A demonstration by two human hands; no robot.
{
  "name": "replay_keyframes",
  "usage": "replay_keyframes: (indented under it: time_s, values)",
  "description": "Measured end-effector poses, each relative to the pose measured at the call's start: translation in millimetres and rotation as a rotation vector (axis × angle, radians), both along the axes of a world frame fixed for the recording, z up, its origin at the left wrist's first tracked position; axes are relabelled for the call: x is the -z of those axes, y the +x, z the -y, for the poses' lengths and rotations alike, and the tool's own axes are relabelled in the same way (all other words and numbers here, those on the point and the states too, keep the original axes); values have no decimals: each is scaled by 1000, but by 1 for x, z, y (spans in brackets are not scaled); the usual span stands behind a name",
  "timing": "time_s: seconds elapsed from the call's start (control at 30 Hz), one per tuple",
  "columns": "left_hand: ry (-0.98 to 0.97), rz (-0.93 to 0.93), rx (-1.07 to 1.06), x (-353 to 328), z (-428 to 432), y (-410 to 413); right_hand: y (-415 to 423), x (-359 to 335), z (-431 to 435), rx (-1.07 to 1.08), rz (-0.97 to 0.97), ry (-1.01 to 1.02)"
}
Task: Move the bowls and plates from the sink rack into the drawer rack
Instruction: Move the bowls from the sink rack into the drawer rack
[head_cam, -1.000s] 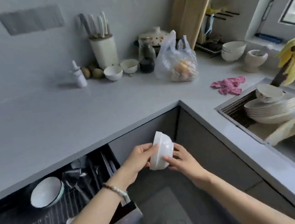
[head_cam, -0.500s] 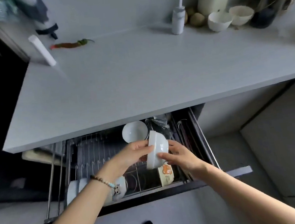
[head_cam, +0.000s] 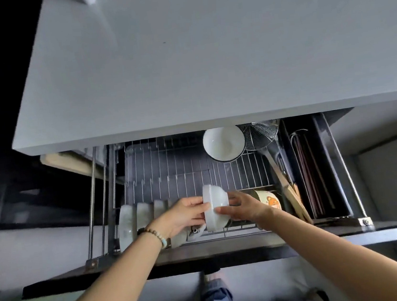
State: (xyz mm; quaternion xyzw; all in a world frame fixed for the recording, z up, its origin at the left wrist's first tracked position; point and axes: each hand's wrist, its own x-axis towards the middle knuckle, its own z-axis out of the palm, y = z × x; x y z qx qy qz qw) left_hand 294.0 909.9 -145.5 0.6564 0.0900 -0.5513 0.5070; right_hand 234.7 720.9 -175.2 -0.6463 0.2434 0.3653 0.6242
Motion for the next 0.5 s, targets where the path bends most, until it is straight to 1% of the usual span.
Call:
replay_keyframes:
  time_s: [0.13,0.27,0.37,0.5]
  values:
    - [37,-30,73,21,-7,9,6,26,-6,-36,-60,-23]
    - [96,-16,111,44,-8,19,12,49,-8,-28,-99,-23]
    - [122,-13,103,59,-9,17,15,64,-7,-45,-118,-17]
    - [109,33,103,66,-6,17,21,67,-3,-53,-130,38]
